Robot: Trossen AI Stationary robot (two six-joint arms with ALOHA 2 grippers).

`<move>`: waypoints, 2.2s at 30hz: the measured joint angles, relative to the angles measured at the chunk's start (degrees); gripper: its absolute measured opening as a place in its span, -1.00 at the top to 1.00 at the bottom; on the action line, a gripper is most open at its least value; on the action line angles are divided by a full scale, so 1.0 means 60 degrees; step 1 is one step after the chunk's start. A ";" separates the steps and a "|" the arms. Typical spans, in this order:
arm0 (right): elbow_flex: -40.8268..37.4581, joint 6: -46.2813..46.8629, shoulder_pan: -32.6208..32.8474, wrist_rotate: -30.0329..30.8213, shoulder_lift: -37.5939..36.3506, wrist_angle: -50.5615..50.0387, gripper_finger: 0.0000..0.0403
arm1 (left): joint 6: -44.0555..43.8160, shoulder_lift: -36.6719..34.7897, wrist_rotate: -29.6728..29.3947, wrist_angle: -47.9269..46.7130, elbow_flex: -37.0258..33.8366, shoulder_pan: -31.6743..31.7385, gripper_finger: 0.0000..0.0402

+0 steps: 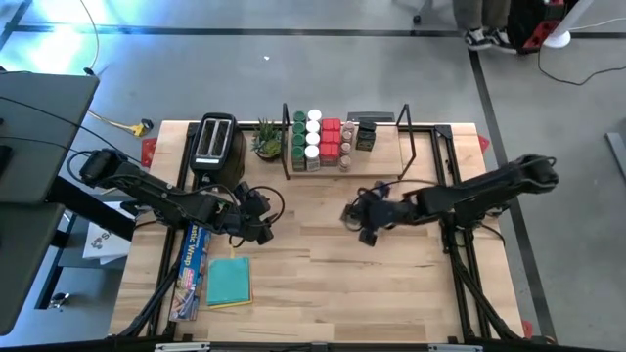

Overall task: Shelf spices
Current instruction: Put the black seasoning can on the shelf aligned with the other black seasoning cans

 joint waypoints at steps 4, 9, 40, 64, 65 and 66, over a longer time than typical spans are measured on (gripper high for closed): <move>0.0014 -0.0195 -0.0325 0.0211 -0.1490 -0.1288 0.42 | 0.0007 0.0000 0.0001 0.0002 0.0000 0.0000 -0.19; 0.0130 -0.0836 -0.1836 0.0395 -0.2706 -0.2869 0.42 | 0.0010 0.0000 -0.0052 0.0021 0.0000 0.0000 -0.19; 0.0140 -0.7031 -0.7265 -0.3050 0.0146 0.0122 0.10 | 0.0425 0.0000 0.0048 0.0470 0.0000 0.0007 -0.19; 0.0137 -0.4601 -0.5427 -0.3512 -0.1422 -0.2123 0.43 | 0.0426 0.0004 0.0063 0.0712 0.0000 0.0007 -0.19; 0.0137 -0.4494 -0.5463 -0.3511 -0.1257 -0.2072 0.49 | 0.0435 0.0004 0.0063 0.0766 0.0000 0.0005 -0.19; 0.0137 -0.4364 -0.5487 -0.3510 -0.1090 -0.1985 0.54 | 0.0436 0.0004 0.0059 0.0769 0.0000 0.0007 -0.19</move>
